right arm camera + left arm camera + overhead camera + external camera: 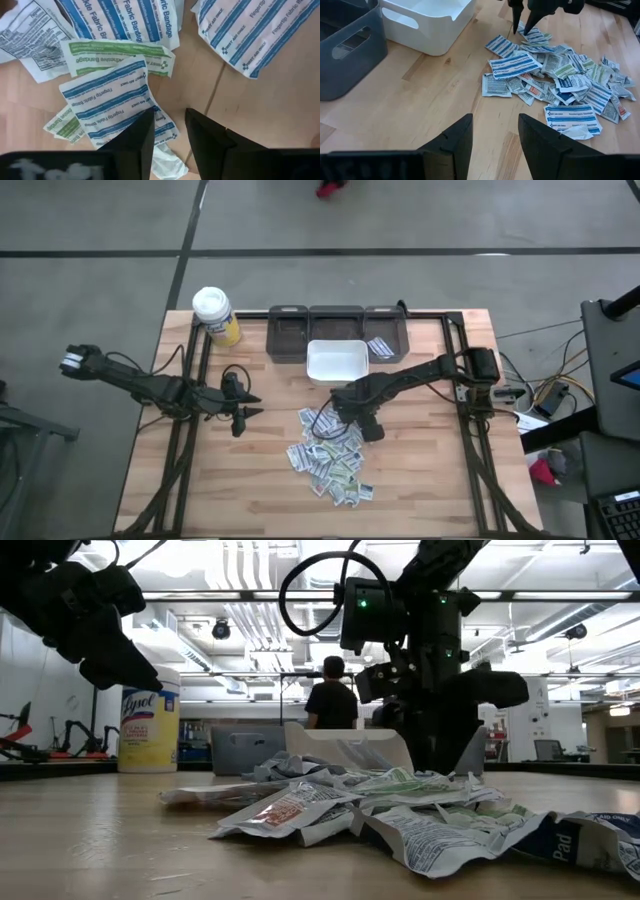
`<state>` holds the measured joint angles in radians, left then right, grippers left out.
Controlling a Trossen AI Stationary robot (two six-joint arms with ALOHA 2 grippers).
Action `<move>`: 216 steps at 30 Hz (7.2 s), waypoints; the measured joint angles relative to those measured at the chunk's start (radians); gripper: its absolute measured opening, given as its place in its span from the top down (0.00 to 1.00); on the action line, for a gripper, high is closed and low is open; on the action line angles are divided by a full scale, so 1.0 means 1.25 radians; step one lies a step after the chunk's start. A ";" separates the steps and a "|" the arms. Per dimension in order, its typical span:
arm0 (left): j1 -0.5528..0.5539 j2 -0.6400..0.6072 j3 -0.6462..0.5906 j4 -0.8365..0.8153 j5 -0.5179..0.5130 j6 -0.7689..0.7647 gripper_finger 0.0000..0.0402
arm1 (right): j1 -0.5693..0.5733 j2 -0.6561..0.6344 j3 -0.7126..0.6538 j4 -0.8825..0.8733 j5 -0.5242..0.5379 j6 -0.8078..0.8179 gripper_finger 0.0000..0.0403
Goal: Pick & Place First Aid Supplies
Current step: Put the blue bandage pack into the right black bin
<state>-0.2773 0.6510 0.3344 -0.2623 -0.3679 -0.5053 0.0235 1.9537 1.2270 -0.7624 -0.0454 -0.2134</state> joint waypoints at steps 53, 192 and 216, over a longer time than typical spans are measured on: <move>0.000 0.006 0.000 0.008 0.000 -0.003 0.60 | -0.274 -0.344 0.102 -0.036 0.466 0.232 0.98; 0.000 0.022 0.000 0.012 0.000 -0.002 0.60 | -0.045 0.054 0.245 -0.140 -0.057 0.252 0.73; 0.000 0.022 0.000 0.012 0.000 -0.003 0.60 | -0.055 0.061 0.182 -0.030 0.018 0.318 0.63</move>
<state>-0.2771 0.6785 0.3340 -0.2473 -0.3679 -0.5091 -0.0452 2.0300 1.4544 -0.8004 -0.0227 0.1846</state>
